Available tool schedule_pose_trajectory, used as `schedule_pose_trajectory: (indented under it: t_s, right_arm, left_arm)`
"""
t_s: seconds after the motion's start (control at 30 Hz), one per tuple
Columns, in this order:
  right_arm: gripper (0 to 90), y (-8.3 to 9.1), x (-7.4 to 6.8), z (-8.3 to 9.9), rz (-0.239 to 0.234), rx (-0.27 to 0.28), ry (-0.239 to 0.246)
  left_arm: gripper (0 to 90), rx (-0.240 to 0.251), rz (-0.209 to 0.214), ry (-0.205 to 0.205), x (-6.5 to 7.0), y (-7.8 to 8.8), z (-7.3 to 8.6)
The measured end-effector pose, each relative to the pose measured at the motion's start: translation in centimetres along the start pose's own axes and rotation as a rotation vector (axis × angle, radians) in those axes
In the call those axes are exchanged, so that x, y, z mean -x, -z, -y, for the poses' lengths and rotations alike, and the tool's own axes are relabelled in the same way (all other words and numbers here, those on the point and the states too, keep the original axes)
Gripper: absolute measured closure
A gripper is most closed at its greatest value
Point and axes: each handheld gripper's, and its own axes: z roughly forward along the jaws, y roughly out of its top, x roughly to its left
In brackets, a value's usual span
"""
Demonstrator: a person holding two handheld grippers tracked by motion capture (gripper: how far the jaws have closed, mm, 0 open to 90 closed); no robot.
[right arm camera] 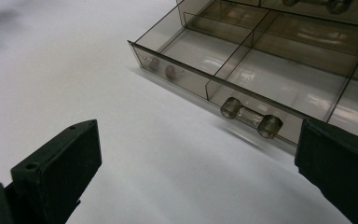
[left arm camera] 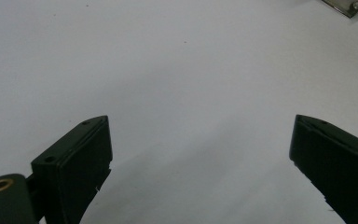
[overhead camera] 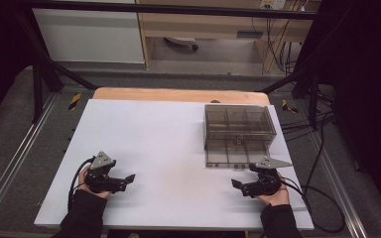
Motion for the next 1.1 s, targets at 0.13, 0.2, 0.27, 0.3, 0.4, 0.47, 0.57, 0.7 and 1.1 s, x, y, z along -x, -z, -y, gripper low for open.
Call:
schedule_pose_trajectory:
  t_s: [0.13, 0.2, 0.27, 0.3, 0.4, 0.47, 0.57, 0.7, 1.1]
  right_arm:
    - [1.3, 0.1, 0.1, -0.1, 0.005, 0.006, -0.003]
    - [1.6, 0.1, 0.1, -0.1, 0.006, 0.004, 0.003]
    - [2.4, 0.1, 0.2, -0.1, 0.007, 0.003, 0.006]
    - [3.0, 0.2, 0.2, -0.1, 0.008, 0.002, 0.007]
    - [5.2, 0.2, 0.2, -0.1, 0.000, 0.001, 0.007]
    - [6.2, 0.2, 0.2, -0.1, 0.005, -0.006, 0.011]
    - [9.9, 0.3, 0.2, -0.2, 0.004, -0.009, 0.010]
    - [14.7, 0.5, 0.3, -0.2, -0.003, 0.002, 0.011]
    - [32.5, 1.2, 0.4, -0.3, 0.027, 0.028, 0.019]
  left_arm:
    - [5.5, -0.004, -0.008, -0.004, -0.1, 0.1, 0.2]
    - [5.5, -0.005, -0.009, -0.006, -0.1, 0.1, 0.2]
    - [5.5, -0.006, -0.007, -0.006, -0.1, 0.1, 0.3]
    - [5.5, -0.005, -0.007, -0.007, -0.1, 0.1, 0.3]
    - [5.5, -0.004, -0.008, -0.007, -0.1, 0.2, 0.4]
    - [5.5, -0.004, -0.009, -0.006, -0.2, 0.3, 0.4]
    - [5.5, -0.002, -0.014, -0.007, -0.2, 0.3, 0.5]
    - [5.4, -0.004, -0.018, -0.007, -0.4, 0.4, 0.5]
    - [5.1, -0.005, -0.026, 0.006, -0.6, 0.7, 0.7]
